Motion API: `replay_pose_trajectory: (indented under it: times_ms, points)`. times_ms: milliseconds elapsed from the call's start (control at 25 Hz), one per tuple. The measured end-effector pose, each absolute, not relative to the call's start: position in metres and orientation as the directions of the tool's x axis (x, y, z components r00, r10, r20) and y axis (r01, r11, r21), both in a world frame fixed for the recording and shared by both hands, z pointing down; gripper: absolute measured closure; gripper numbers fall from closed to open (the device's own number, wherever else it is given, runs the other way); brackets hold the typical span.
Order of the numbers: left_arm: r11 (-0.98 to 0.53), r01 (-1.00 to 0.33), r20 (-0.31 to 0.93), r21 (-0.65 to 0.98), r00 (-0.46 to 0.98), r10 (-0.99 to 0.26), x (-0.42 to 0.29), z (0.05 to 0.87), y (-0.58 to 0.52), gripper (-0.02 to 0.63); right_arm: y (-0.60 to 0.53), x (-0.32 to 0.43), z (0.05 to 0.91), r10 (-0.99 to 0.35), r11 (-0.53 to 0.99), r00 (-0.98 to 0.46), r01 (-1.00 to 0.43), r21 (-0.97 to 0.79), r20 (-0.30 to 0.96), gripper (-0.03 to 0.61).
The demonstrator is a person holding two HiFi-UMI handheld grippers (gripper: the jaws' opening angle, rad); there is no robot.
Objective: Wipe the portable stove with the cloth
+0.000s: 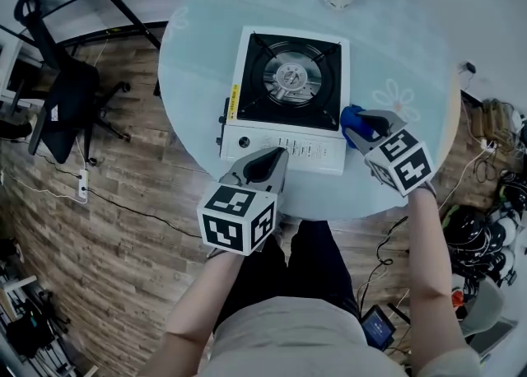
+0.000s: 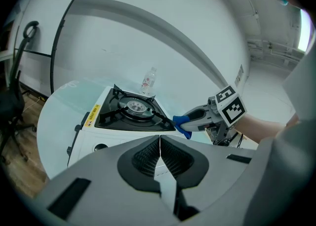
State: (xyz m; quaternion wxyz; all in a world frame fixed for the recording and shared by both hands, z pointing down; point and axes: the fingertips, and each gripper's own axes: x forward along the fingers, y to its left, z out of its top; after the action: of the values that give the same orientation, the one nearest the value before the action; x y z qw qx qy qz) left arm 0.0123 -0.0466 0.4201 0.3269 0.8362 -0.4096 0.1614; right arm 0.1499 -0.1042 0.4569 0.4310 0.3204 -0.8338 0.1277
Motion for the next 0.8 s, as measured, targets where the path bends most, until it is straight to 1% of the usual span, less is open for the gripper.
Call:
replay_pose_trajectory:
  times_ms: [400,800]
  points:
    - [-0.46,-0.789,0.529,0.407,0.614,-0.586,0.0,0.418,-0.043,0.595,-0.082,0.146,0.445,-0.492,0.719,-0.373,-0.683,0.126,0.787,0.454]
    - [-0.452,-0.788,0.523,0.418,0.615,-0.59,-0.012,0.418,-0.041,0.595,-0.07,0.126,0.436,-0.513,0.676,-0.376,-0.731,0.093,0.771,0.454]
